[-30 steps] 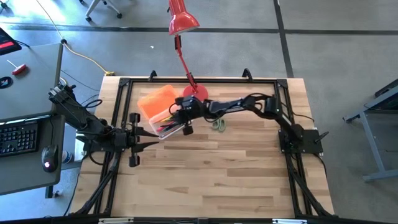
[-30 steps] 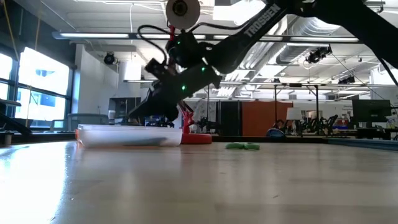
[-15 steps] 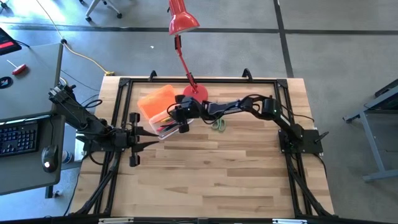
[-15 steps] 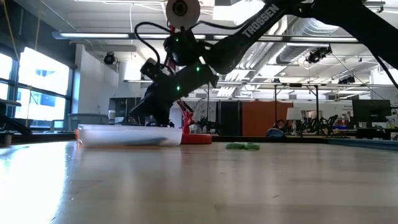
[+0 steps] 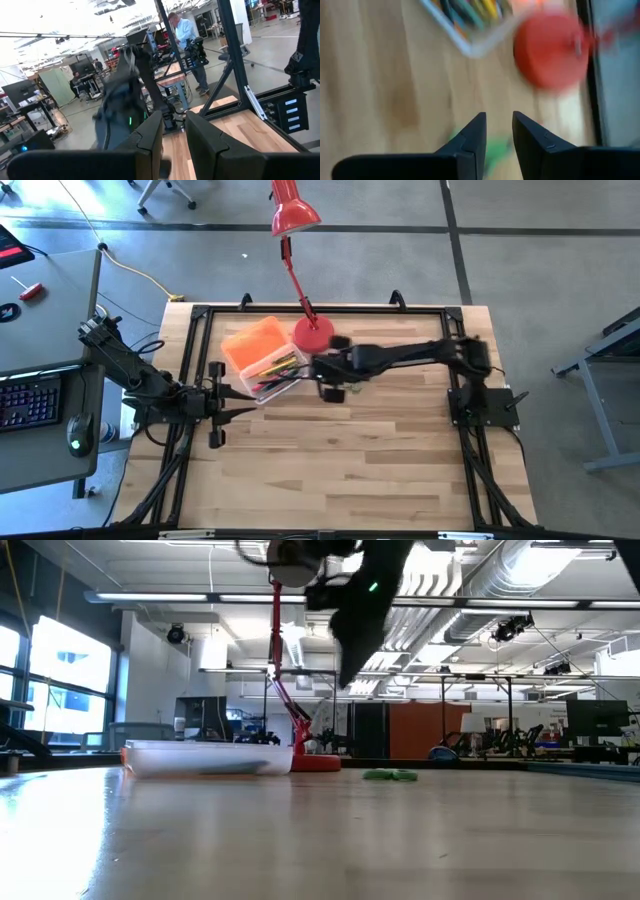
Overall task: Pick & place school supplies into a supply box
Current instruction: Put the green scissors into the orange supply box
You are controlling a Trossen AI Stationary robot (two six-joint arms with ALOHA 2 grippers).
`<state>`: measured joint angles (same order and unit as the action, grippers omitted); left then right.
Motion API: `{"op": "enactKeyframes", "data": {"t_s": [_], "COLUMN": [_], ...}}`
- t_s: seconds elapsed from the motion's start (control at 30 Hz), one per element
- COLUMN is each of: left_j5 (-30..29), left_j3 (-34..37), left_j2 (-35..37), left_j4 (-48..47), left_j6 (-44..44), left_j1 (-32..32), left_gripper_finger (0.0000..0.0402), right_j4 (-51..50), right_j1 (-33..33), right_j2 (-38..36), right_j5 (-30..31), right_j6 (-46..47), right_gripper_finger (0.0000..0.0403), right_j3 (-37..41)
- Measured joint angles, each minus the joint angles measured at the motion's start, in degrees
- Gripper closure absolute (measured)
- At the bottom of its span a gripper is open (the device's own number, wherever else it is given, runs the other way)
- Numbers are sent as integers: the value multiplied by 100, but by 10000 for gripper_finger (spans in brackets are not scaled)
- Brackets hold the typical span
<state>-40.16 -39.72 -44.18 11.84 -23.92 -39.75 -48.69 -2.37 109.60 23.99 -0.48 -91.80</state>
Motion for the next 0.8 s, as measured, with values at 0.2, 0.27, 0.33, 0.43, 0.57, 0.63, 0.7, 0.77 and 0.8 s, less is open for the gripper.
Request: {"op": "enactKeyframes", "data": {"t_s": [0.2,0.27,0.33,0.43,0.57,0.63,0.7,0.77,0.8], "left_j5": [23,36,35,51,68,68,68,68,68], "left_j3": [0,2,2,2,2,2,2,2,2], "left_j2": [0,0,0,0,0,0,0,0,0], "left_j4": [87,116,139,162,169,173,170,172,170], "left_j6": [17,19,47,171,192,192,192,192,192], "left_j1": [0,0,0,0,0,0,0,0,0], "left_gripper_finger": [284,284,284,284,284,284,284,284,284], "right_j4": [-1311,-1177,-934,-488,294,715,1095,1133,1131], "right_j1": [-20,-20,-18,-16,-132,-196,-290,-399,-456], "right_j2": [-1067,-1362,-1538,-1698,-1747,-1740,-1742,-1742,-1742], "right_j5": [28,-31,-196,-750,-1537,-1762,-1905,-1963,-1923], "right_j6": [2368,3058,3625,4161,4559,4705,4702,4696,4703], "right_gripper_finger": [330,330,330,330,330,330,330,330,330], "right_j3": [347,737,1210,1943,2692,2948,3143,3224,3243]}}
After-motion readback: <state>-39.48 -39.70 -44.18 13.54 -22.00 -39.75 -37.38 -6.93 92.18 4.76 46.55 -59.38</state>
